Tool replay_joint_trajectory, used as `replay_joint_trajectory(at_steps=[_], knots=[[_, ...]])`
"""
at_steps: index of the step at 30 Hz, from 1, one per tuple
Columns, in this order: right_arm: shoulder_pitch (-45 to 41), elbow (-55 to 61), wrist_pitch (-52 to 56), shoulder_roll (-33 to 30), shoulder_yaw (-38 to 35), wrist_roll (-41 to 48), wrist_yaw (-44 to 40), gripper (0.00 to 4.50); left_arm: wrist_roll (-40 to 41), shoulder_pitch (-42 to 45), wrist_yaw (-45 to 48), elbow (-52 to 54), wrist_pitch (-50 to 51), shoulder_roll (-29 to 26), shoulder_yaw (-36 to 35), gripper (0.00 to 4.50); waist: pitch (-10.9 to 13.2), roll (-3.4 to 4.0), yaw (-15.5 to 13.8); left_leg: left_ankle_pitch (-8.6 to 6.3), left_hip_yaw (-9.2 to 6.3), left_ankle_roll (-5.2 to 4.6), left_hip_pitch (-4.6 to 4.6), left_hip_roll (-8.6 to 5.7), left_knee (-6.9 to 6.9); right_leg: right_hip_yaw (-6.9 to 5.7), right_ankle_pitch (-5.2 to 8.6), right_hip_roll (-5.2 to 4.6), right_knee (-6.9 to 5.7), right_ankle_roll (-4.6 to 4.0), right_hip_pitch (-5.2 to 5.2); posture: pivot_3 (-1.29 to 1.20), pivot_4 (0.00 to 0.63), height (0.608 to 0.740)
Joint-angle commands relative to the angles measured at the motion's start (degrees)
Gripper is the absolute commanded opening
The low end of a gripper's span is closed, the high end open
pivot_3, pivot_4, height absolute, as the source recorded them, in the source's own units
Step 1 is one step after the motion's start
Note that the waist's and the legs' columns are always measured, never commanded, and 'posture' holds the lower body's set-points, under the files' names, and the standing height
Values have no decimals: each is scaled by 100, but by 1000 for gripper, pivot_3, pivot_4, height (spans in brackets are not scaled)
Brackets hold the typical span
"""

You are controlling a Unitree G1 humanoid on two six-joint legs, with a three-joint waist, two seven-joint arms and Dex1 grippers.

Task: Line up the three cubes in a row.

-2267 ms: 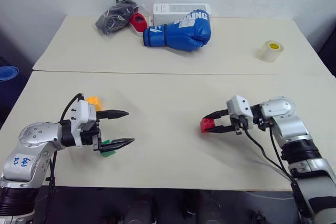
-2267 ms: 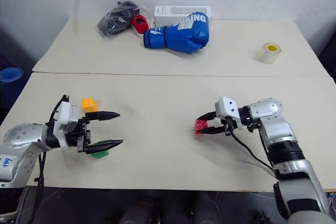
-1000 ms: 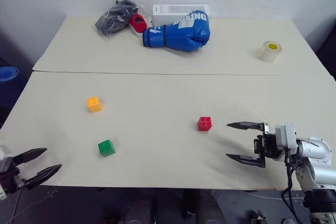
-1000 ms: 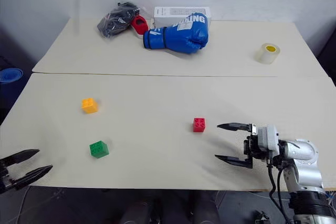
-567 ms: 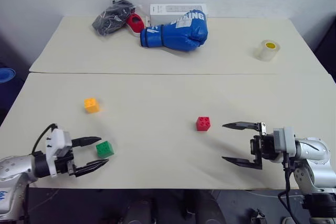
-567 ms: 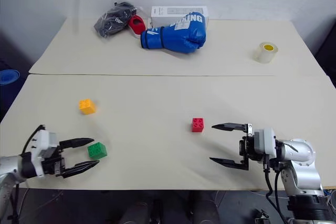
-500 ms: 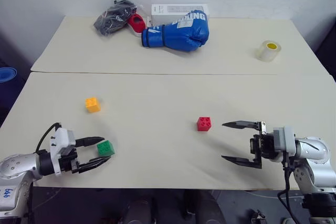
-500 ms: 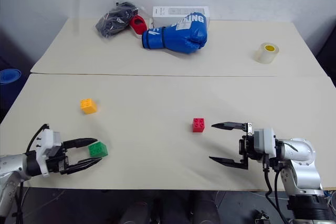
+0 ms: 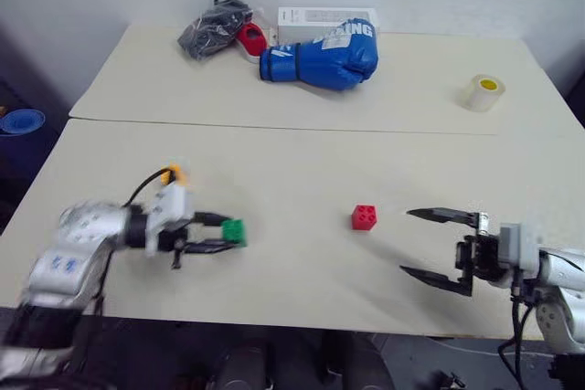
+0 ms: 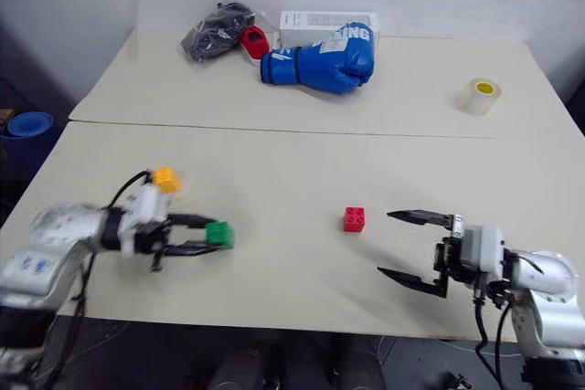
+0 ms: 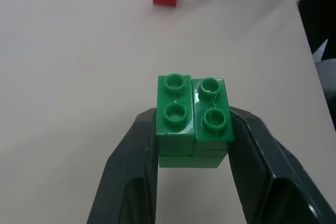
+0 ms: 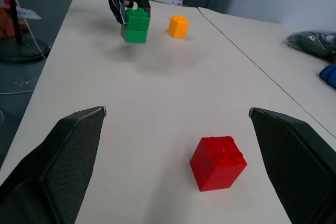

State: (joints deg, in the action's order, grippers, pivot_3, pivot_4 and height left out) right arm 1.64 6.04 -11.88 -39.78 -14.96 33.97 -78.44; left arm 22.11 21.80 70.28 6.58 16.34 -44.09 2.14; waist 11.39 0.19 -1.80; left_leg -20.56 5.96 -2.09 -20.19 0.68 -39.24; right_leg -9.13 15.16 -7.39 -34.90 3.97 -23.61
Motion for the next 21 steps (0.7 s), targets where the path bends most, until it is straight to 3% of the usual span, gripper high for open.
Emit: replay_joint_trajectory(at_steps=[1,5,10,21], knots=[[323,417,51,29,-271,102,304,4500,-633,1039,-25,-745,-98,684,942,1468,-1,-1,-13,3,3,-4,0,-3,0,1,-1,1,-1,2,2,0,150,740],[601,783,115,129,-295,82,651,4500,-1252,2095,132,-2452,-782,1480,1533,1468,-2,-5,35,9,14,-11,-1,-6,-8,3,-8,50,6,14,3,0,150,740],[836,1055,110,154,-329,37,929,4500,-1603,2675,102,-3580,-1212,1924,1677,1468,-1,-7,73,7,30,-1,2,17,-8,5,-8,75,5,14,-9,0,150,740],[884,1223,139,150,-207,-13,1258,4500,-1817,2477,284,-3505,-1228,1784,1677,1468,-1,-8,49,5,8,-5,-5,17,-30,24,-8,65,2,13,0,0,150,740]])
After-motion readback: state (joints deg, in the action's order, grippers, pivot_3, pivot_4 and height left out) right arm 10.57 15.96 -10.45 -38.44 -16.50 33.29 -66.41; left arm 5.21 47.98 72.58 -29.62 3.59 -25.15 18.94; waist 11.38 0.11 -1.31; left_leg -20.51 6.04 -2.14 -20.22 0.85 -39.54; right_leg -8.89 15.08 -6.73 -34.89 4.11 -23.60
